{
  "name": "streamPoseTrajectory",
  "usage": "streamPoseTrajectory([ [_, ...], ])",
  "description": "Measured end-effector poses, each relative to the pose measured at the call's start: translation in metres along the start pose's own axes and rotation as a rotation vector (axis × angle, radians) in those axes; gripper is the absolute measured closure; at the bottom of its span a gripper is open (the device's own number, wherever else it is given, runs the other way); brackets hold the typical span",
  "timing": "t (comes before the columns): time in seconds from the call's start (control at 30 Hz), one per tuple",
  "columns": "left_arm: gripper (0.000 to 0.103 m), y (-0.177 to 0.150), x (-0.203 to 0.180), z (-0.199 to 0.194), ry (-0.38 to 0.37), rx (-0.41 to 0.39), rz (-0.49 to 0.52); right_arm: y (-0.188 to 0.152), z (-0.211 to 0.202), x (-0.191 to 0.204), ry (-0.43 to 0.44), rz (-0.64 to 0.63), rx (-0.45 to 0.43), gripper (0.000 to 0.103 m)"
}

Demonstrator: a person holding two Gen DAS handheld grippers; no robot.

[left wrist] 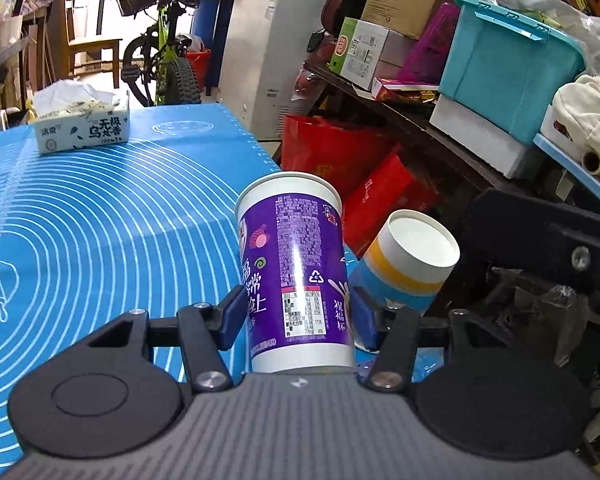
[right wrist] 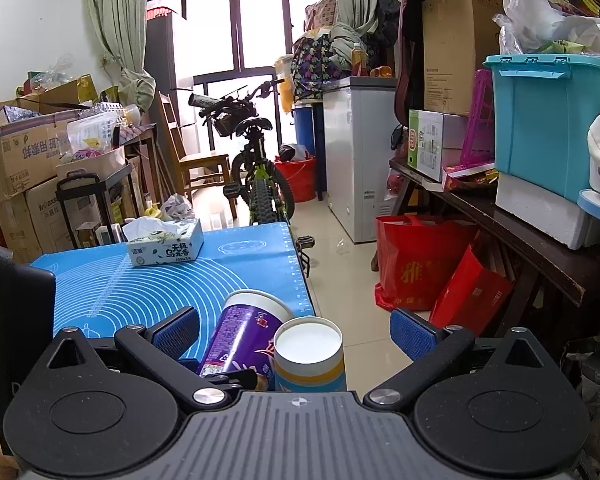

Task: Flip cup upside down
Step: 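Close the left gripper around the purple cup's body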

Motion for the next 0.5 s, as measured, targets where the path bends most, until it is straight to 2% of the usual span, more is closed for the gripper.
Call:
streamPoseTrajectory([
  [0.3, 0.046, -0.006, 0.014, -0.016, 0.049, -0.024, 0.006, 0.001, -0.005, 0.005, 0.016, -0.006, -0.003, 0.000],
  [0.5, 0.047, -0.007, 0.033, -0.041, 0.078, -0.055, 0.000, 0.003, -0.013, 0.018, 0.032, -0.018, -0.007, 0.000],
])
Point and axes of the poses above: each gripper's, at about its wrist camera, not at the fingertips, and z roughly the way its jaws point, x to its left, y to its top, the point moved 4 cm from there along z, roughly the way its jaws point, and after that the axes turned 9 degrees about y, right-handed, at the moved point
